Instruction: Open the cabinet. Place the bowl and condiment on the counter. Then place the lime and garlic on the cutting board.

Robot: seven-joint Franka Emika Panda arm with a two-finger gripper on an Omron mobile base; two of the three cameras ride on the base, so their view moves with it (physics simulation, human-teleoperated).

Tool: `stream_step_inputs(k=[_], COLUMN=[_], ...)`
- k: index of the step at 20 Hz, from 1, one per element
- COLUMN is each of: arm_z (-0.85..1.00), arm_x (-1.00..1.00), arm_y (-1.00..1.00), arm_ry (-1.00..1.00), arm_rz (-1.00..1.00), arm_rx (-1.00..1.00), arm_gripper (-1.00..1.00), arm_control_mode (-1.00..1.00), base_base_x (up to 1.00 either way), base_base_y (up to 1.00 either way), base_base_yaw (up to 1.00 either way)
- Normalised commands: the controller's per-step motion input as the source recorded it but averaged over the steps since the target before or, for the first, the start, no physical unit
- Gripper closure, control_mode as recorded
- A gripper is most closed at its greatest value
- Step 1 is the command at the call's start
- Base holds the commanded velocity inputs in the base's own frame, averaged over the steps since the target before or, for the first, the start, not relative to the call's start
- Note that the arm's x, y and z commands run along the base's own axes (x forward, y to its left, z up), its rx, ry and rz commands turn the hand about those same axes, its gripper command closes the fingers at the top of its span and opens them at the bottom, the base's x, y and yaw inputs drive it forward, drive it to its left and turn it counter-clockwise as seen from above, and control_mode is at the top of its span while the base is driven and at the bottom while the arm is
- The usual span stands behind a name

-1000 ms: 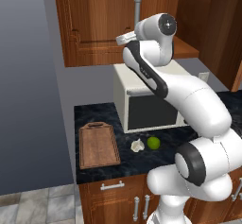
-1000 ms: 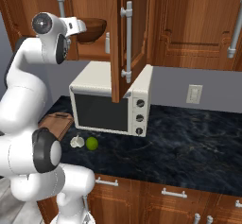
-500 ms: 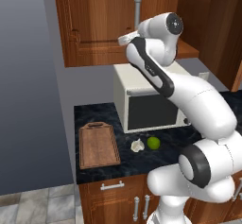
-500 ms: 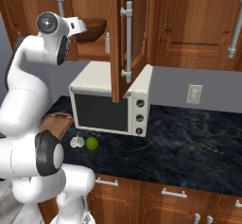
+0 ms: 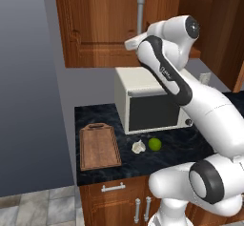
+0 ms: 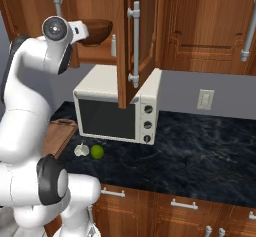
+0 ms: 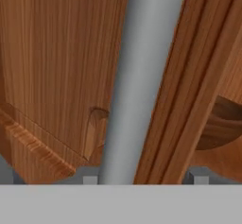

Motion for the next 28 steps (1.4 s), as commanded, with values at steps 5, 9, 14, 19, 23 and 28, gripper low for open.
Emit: stream_step_inputs(k=[5, 9, 14, 19, 23, 28], arm_z=[0.0, -0.03, -0.17, -0.28, -0.13, 0.08], arm_x=[-0.8, -0.84, -0.99, -0.95, -0.76, -0.56], arm_y=[1.0, 1.0, 1.0, 1.0, 1.0, 0.16], arm_ry=[0.0, 0.0, 0.0, -0.01, 0.0, 0.0], arm_rz=[0.1, 0.09, 0.1, 0.09, 0.05, -0.05], arm_rx=[0.0, -0.03, -0.1, -0.16, -0.12, 0.02], arm_gripper=[1.0, 1.0, 1.0, 1.0, 1.0, -1.0], arm_control_mode=[-1.0, -1.0, -1.0, -1.0, -1.0, -1.0], base_base_x=[0.0, 0.0, 0.0, 0.0, 0.0, 0.0], base_base_y=[0.0, 0.0, 0.0, 0.0, 0.0, 0.0], base_base_yaw=[0.0, 0.0, 0.0, 0.0, 0.0, 0.0])
